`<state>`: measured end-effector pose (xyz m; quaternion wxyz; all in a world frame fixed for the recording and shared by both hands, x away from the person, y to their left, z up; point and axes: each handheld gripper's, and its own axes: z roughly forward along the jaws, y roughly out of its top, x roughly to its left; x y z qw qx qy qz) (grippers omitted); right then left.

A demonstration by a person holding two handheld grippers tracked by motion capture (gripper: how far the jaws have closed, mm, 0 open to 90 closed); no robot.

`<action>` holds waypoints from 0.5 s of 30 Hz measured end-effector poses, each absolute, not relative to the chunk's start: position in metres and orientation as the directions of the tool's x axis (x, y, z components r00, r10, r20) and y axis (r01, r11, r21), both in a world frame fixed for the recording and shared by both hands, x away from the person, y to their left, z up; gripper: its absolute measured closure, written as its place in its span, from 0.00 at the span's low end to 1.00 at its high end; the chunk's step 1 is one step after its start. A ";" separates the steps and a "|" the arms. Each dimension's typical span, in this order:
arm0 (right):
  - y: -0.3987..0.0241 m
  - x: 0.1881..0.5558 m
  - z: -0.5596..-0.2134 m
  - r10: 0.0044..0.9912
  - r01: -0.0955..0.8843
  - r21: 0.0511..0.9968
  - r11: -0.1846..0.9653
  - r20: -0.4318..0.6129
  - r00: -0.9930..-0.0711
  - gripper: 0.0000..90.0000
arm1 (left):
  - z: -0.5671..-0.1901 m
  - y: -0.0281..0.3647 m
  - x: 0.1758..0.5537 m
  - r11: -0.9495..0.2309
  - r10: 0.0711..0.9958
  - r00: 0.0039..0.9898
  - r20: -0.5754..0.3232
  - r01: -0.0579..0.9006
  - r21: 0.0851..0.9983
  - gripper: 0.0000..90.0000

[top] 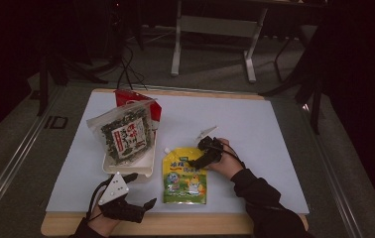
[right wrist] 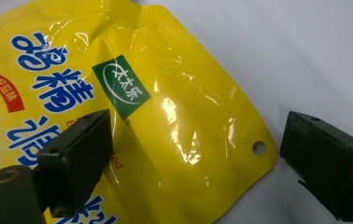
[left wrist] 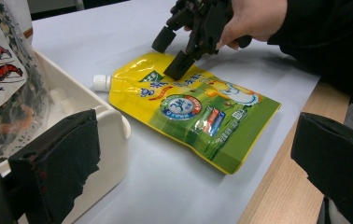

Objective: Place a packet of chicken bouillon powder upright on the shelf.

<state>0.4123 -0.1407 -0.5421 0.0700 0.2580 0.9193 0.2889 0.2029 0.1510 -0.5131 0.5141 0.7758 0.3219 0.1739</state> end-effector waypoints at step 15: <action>-0.133 0.397 -0.532 0.479 0.409 0.546 0.731 0.017 -0.878 0.68 | -0.514 0.149 0.204 -0.279 0.677 0.734 -0.049 0.317 0.906 0.03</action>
